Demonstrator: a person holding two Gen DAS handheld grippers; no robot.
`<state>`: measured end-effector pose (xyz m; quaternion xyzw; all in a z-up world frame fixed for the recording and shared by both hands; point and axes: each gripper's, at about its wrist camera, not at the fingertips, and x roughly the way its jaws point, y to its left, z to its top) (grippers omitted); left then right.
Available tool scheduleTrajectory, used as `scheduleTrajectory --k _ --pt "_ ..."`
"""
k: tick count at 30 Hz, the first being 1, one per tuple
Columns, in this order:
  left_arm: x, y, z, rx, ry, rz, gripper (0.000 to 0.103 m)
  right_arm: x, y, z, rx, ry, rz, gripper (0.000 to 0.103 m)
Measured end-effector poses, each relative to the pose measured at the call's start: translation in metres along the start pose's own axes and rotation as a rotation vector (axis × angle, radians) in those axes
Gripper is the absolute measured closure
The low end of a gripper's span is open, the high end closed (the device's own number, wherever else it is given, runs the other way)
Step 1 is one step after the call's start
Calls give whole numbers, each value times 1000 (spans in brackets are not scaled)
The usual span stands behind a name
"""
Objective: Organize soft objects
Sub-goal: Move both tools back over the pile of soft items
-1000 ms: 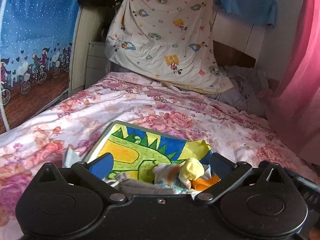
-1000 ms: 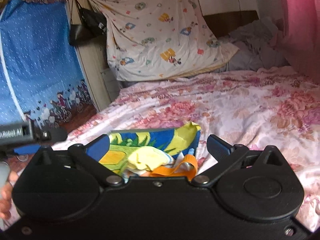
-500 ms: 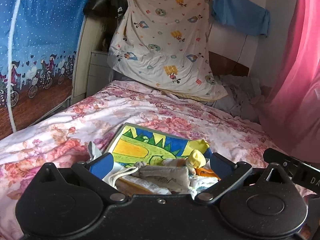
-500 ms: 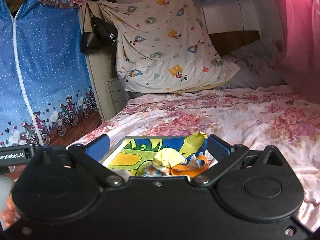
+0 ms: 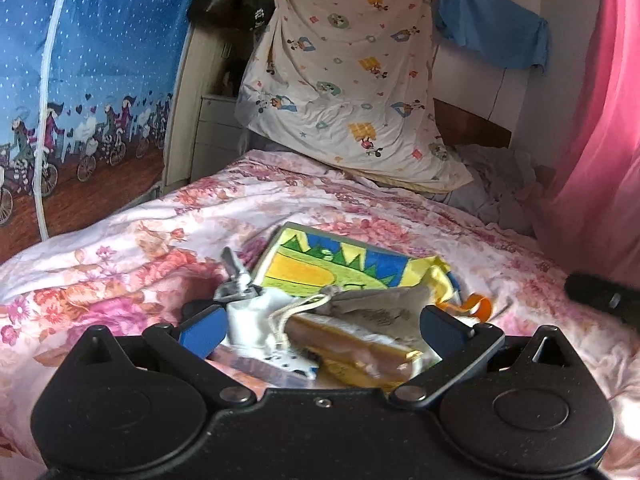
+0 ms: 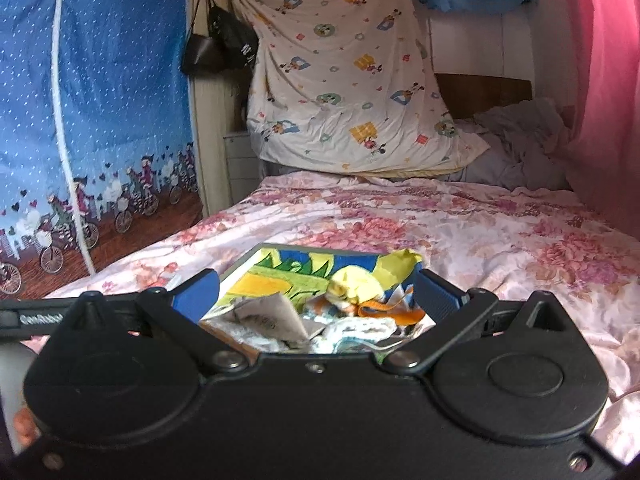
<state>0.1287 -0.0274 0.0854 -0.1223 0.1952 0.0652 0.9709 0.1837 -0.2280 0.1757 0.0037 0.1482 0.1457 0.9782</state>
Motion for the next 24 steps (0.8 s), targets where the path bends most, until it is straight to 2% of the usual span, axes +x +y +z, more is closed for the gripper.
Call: scheduleTrajectory --k 5,9,15,24 --pt "6 13 -19 65 -23 -9 1 9 7 -2 -9 13 -3 1" --pt "11 25 -36 93 -29 -23 1 16 15 -16 -36 37 -28 1" --pt "20 42 -61 123 -19 -35 1 37 27 -44 -86 119 -41 1" --pt "22 40 -59 194 18 -75 1 48 44 -78 -176 238 -42 1"
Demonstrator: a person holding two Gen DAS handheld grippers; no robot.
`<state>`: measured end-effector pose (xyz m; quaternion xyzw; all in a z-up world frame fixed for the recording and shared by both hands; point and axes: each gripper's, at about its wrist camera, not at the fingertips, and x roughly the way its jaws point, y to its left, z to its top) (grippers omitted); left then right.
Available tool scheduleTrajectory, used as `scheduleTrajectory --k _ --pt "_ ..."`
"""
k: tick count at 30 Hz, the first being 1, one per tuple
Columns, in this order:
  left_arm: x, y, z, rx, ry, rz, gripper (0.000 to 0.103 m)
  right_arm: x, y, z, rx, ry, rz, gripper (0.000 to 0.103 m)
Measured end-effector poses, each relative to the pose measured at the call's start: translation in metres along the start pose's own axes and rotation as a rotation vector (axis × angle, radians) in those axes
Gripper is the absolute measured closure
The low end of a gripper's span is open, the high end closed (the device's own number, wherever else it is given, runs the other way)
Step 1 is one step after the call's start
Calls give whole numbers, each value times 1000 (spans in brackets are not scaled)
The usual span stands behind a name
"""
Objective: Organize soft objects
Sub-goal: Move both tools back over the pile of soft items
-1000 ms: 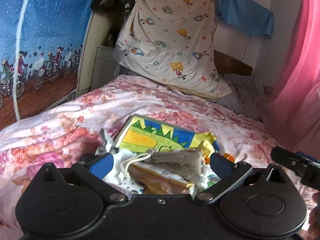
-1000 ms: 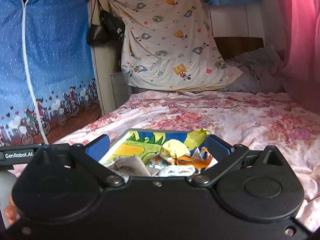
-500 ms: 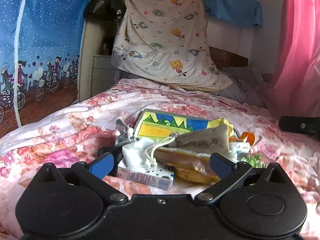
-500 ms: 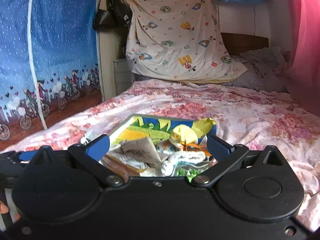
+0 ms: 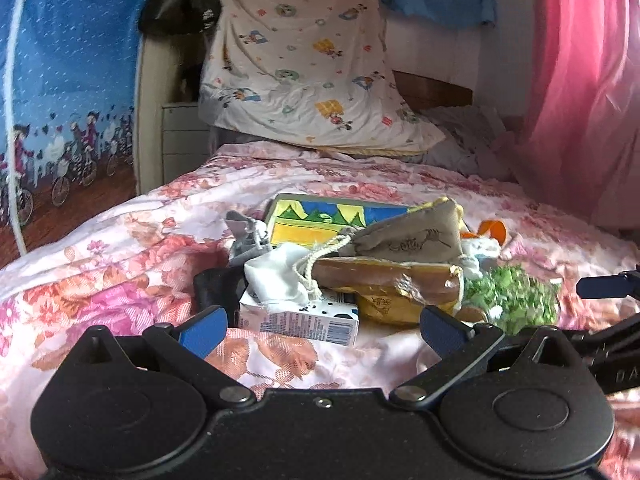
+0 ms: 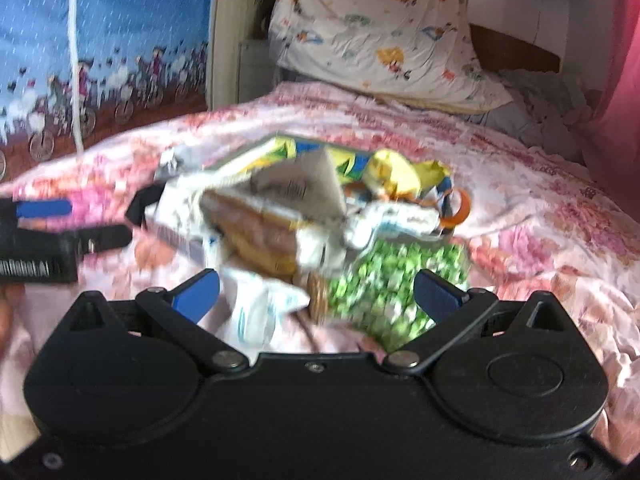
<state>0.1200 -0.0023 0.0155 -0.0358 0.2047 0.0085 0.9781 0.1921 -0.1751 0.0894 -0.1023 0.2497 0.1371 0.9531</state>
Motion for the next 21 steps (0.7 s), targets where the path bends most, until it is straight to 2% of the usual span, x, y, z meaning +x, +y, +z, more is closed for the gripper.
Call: scheduleTrajectory --k 8,15,21 --pt "8 -11 -3 152 30 40 1 4 22 -13 -40 70 52 1" --pt "17 -5 -6 147 80 53 1 11 24 -18 -30 88 60 1" --pt "19 -7 -3 175 65 60 1 24 21 -22 -7 100 72 1"
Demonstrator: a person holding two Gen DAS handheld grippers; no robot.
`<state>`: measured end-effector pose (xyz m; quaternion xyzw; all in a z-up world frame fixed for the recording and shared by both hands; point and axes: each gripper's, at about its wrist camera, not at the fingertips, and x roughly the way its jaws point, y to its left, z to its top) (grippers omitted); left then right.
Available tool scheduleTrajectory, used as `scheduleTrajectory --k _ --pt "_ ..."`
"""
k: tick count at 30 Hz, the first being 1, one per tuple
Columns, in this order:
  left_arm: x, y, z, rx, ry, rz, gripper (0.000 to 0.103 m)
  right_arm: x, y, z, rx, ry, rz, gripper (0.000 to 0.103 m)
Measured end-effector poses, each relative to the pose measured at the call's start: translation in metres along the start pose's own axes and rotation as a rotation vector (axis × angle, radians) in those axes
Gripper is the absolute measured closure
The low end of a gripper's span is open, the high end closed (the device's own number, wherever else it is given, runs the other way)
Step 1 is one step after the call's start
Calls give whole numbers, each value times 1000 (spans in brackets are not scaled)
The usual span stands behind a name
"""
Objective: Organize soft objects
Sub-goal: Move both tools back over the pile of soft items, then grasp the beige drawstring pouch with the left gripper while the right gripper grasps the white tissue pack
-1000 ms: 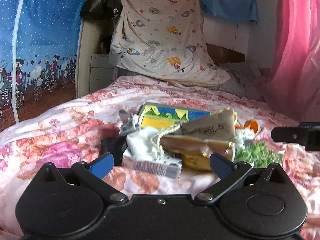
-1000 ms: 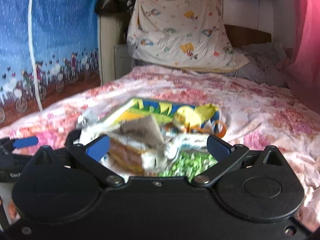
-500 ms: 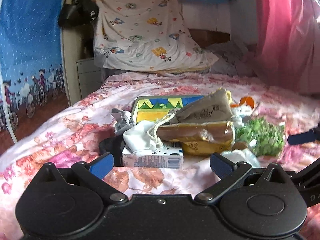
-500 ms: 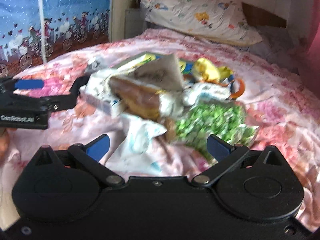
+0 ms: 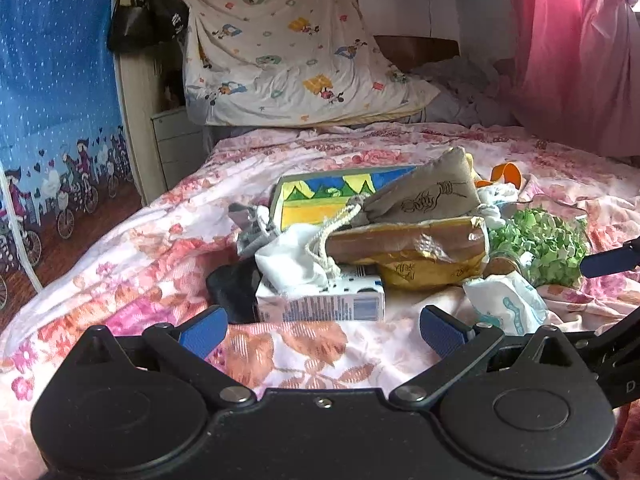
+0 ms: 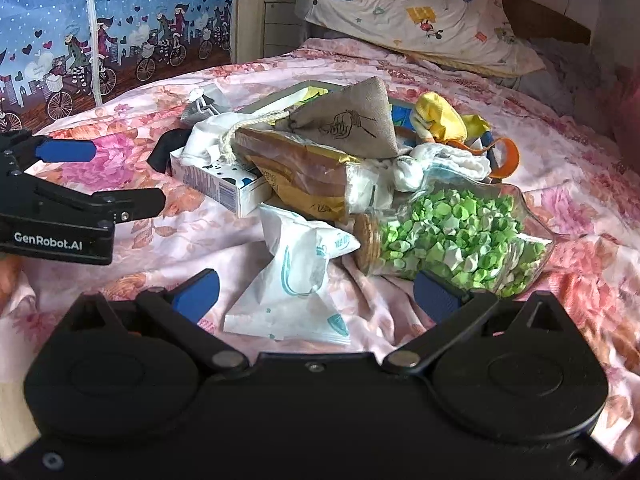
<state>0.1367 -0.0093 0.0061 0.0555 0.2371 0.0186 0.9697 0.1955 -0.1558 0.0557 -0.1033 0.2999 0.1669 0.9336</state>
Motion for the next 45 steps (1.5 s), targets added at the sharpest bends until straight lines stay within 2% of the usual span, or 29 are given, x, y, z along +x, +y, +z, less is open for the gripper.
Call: scheduleTrajectory --k 5,9,16,19,21,25,29,32,35,40,43,45 --pt "9 -6 7 41 -40 0 1 4 -7 -2 46 -3 -4 1" --pt "17 -16 12 129 -71 -19 1 7 -12 -4 86 -3 1 3" --pt "28 -17 25 181 -120 -162 2 12 -14 -5 101 -9 20 21" --pt "38 -19 37 258 -144 -203 2 14 -11 -3 87 -17 14 27" --pt "49 -21 48 328 -143 -234 5 16 -10 -3 86 -15 17 32" --pt "63 -28 68 418 -161 -265 7 19 -10 -2 86 -17 25 41" --pt "81 -37 87 449 -173 -296 12 21 -12 -1 91 -27 22 46" --pt "94 -48 96 492 -162 -324 16 23 -12 0 97 -28 27 48" --pt "108 -58 103 544 -110 -347 20 26 -12 1 100 -25 31 49" --pt "125 -62 111 538 -32 -402 25 29 -14 -1 109 -23 34 49" --pt "132 -64 113 538 -13 -425 36 30 -13 -3 118 -24 38 49" --pt "135 -66 112 538 5 -439 52 31 -11 -3 114 -26 39 49"
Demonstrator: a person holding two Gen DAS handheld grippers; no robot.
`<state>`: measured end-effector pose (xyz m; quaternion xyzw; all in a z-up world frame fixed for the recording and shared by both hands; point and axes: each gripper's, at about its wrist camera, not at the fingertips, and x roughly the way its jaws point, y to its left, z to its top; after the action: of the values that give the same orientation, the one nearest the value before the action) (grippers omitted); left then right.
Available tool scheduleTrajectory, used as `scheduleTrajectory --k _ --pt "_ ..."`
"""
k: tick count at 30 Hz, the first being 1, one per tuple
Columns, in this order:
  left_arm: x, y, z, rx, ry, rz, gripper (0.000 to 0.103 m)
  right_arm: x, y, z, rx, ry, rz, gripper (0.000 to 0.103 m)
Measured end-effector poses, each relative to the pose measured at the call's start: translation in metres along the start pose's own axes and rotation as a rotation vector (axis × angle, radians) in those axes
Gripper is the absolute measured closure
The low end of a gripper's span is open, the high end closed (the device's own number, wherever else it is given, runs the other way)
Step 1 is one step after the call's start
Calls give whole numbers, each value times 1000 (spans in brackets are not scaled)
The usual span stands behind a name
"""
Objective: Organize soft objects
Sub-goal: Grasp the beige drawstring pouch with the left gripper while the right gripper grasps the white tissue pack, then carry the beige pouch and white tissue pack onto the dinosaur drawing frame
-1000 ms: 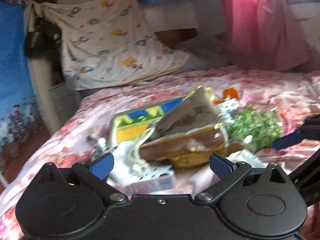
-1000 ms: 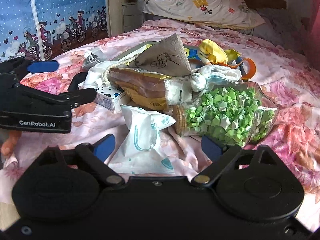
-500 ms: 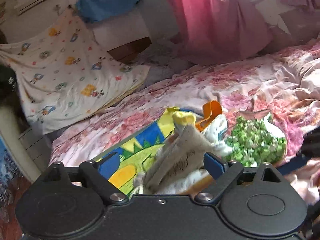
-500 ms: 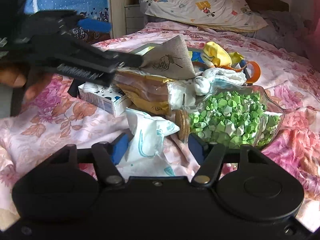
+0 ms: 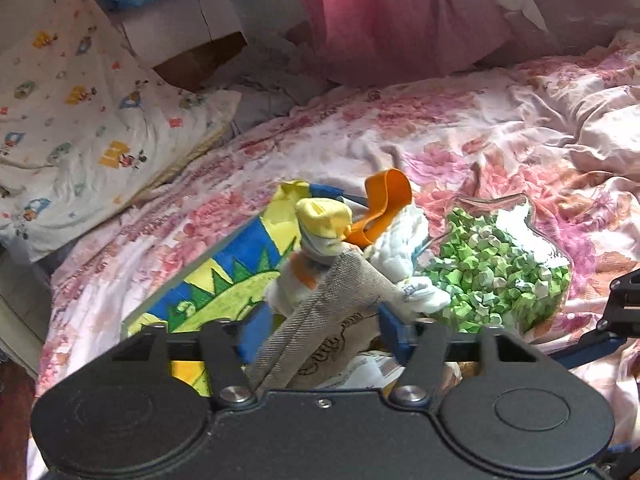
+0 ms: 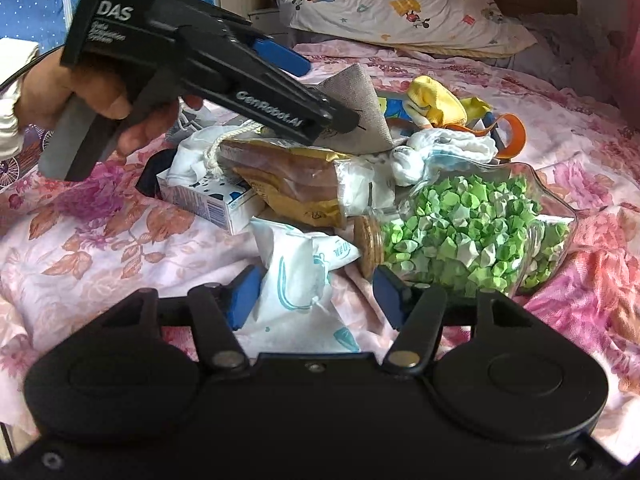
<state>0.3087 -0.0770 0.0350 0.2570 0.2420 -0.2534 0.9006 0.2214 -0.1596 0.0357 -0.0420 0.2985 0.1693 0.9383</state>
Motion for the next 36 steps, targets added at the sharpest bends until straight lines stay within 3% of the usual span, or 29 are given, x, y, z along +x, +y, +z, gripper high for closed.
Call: scheduleTrajectory --k 6,12,20,30,36 --pt "1 -3 -6 -1 29 -16 80 5 4 -2 -10 2 9 58" --pt "-3 -6 -11 12 39 -16 93 10 10 -3 -16 22 14 70" --pt "-16 -23 -12 50 0 57 98 11 26 -6 -79 42 -7 93" --pt "-45 -29 -11 15 28 68 98 -8 31 -8 -118 5 -41 96" --pt "-65 -24 -6 -89 66 63 99 -39 14 -4 -102 -64 -76 96"
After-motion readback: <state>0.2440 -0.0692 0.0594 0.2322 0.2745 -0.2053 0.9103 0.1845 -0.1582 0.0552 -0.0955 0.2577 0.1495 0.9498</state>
